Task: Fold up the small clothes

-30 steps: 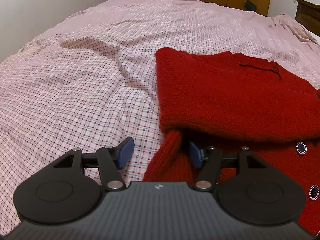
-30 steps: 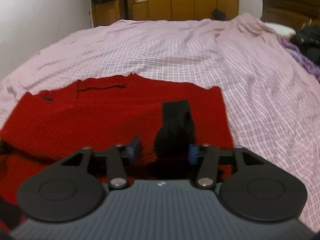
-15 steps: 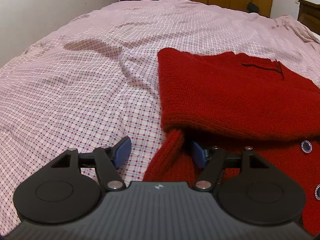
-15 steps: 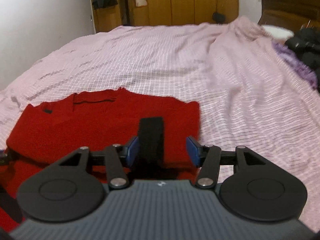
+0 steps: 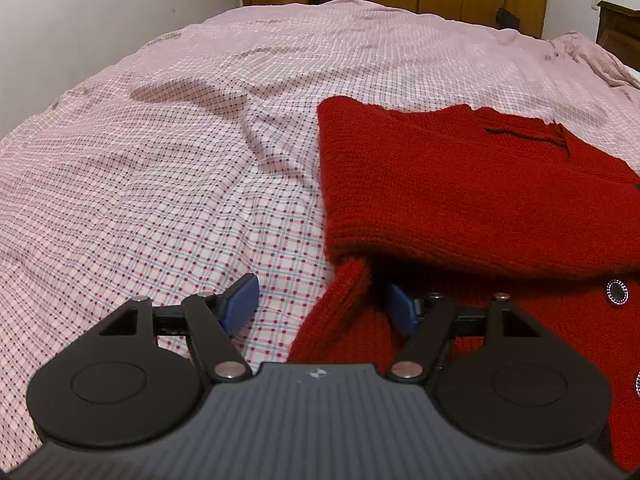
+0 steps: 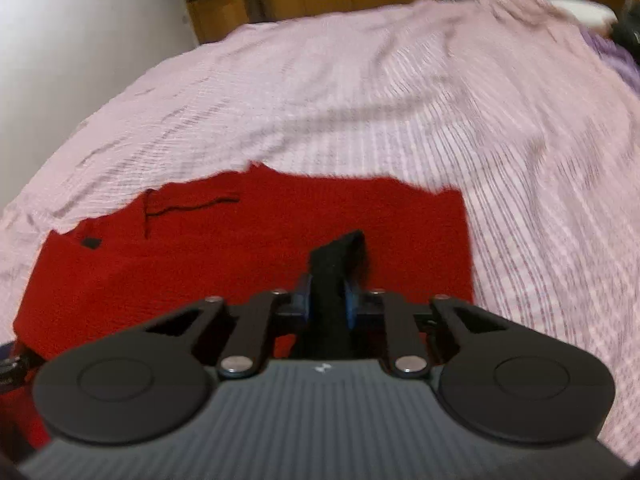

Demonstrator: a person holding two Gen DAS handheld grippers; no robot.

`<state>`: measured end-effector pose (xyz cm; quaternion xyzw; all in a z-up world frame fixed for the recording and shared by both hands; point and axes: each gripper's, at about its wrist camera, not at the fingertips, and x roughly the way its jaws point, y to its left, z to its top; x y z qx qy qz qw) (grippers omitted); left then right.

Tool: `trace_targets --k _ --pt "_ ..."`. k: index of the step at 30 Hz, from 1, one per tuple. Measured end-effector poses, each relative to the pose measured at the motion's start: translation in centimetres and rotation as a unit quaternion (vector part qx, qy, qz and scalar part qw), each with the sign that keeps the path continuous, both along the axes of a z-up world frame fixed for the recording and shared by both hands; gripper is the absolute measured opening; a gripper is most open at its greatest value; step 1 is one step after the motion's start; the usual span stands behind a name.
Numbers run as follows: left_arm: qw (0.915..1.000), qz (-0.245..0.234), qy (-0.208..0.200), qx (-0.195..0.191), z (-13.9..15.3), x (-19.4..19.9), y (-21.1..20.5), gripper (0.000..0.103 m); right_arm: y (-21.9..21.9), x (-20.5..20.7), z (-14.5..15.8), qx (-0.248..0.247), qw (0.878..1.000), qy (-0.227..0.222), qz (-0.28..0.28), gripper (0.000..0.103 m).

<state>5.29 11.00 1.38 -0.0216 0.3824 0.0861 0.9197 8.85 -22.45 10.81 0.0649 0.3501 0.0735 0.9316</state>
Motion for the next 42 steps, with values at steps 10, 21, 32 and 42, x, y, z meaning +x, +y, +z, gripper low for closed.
trace_targets --k 10,21,32,42 --pt "0.9997 0.002 0.005 0.026 -0.4 0.4 -0.6 0.081 -0.7 3.2 -0.3 -0.065 0.997 -0.015 -0.048 0.013" --pt "0.9994 0.004 0.000 0.034 -0.7 0.5 -0.5 0.086 -1.5 3.1 -1.9 -0.058 0.995 -0.006 -0.084 0.032" --pt "0.9986 -0.021 0.003 0.049 2.6 -2.8 -0.7 0.086 -4.0 -4.7 3.3 -0.015 0.998 -0.033 -0.055 0.051" --pt "0.9970 -0.068 -0.013 0.035 5.7 -7.8 -2.7 0.086 -2.2 -13.6 5.4 -0.034 0.998 -0.037 0.029 0.054"
